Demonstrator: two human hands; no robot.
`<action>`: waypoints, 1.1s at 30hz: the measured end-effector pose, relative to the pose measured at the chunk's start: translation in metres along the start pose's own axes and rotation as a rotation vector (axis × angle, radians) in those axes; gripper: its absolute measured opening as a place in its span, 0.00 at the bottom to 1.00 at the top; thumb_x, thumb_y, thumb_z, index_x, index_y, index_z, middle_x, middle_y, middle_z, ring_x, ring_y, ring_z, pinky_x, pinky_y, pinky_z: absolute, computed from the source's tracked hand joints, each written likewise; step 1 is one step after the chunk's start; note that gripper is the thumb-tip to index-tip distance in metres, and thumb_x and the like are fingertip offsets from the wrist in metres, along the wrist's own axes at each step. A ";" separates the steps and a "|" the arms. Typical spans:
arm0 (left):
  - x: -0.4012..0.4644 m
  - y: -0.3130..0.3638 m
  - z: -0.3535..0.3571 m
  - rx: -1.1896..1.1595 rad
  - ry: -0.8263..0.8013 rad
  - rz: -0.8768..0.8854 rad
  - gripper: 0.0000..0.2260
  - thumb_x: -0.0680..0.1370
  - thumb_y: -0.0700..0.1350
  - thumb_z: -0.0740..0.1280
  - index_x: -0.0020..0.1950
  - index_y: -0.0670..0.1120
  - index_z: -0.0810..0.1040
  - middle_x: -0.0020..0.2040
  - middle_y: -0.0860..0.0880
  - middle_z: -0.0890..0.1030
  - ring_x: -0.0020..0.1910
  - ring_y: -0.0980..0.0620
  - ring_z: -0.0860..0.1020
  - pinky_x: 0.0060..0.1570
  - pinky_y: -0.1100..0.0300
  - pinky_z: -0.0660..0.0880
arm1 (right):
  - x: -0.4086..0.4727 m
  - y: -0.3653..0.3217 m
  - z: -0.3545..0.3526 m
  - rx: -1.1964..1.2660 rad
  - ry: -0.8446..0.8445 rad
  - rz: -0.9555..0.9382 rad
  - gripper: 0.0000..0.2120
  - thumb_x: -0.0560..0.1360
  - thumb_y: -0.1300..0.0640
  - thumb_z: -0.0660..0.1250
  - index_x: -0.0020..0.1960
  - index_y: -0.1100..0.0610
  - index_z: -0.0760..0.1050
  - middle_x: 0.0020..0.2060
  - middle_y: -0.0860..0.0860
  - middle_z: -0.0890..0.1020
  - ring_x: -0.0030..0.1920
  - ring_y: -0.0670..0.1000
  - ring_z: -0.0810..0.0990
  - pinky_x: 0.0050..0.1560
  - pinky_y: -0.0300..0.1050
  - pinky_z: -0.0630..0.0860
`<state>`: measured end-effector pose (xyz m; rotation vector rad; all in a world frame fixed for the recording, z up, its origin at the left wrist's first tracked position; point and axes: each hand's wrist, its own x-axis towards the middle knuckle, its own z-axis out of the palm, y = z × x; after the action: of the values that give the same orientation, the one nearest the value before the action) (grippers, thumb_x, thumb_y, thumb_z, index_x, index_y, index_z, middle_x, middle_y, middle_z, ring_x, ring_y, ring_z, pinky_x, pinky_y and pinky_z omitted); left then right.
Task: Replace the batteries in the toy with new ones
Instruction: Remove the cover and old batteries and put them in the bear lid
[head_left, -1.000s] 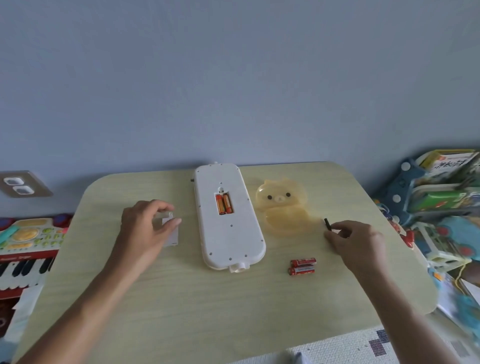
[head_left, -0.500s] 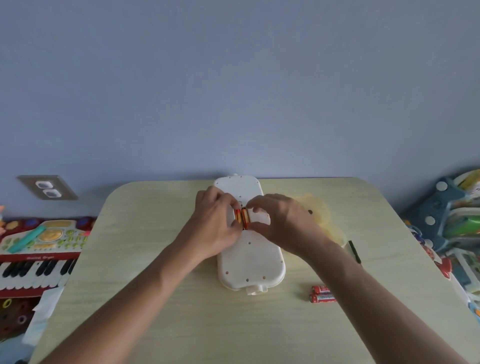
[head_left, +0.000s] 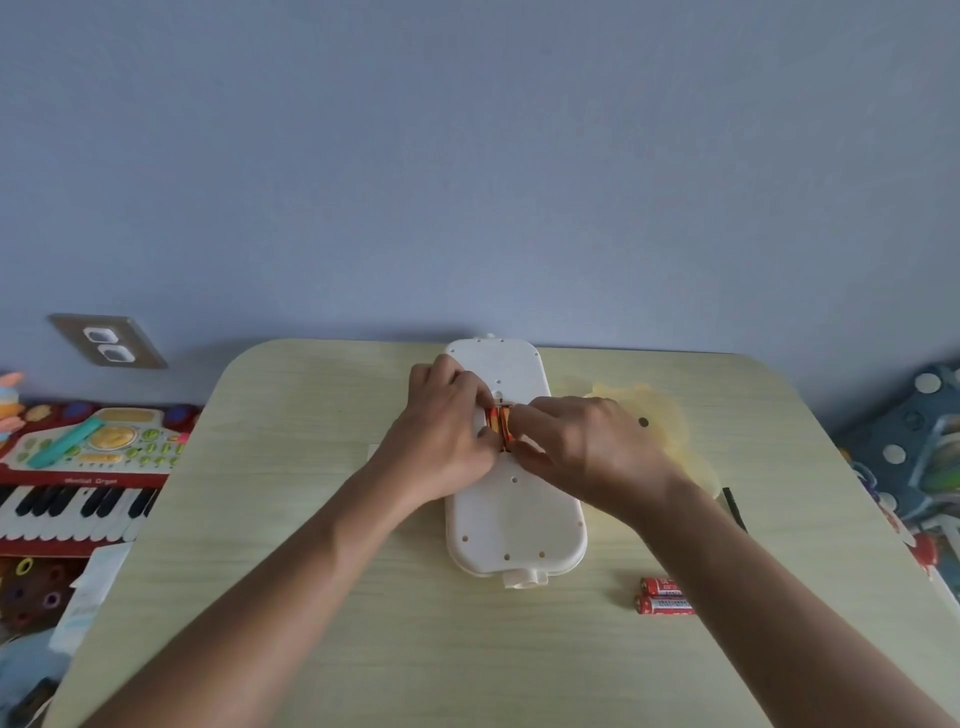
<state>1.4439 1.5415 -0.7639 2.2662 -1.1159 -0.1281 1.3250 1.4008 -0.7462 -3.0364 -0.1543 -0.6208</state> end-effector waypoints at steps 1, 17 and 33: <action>0.001 0.000 0.000 -0.018 -0.008 -0.011 0.12 0.74 0.45 0.67 0.56 0.47 0.75 0.57 0.50 0.68 0.64 0.49 0.62 0.56 0.63 0.66 | -0.001 0.000 0.001 0.002 0.015 0.009 0.04 0.74 0.58 0.67 0.42 0.57 0.77 0.27 0.51 0.73 0.25 0.58 0.72 0.21 0.49 0.71; -0.005 -0.001 -0.003 -0.433 0.001 -0.013 0.10 0.74 0.40 0.69 0.50 0.52 0.75 0.50 0.55 0.80 0.57 0.61 0.74 0.48 0.75 0.66 | 0.008 0.009 -0.001 0.713 -0.135 0.499 0.12 0.71 0.61 0.68 0.49 0.47 0.85 0.40 0.47 0.86 0.43 0.50 0.83 0.51 0.48 0.80; -0.003 0.031 -0.009 -0.545 0.172 -0.027 0.08 0.73 0.41 0.75 0.46 0.54 0.81 0.42 0.56 0.84 0.45 0.59 0.83 0.44 0.62 0.76 | -0.016 0.013 -0.029 1.024 0.241 0.790 0.08 0.73 0.64 0.74 0.53 0.59 0.86 0.39 0.55 0.88 0.41 0.47 0.85 0.48 0.42 0.83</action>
<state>1.4236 1.5337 -0.7400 1.7683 -0.8360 -0.2154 1.3005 1.3851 -0.7265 -1.7933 0.5343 -0.5589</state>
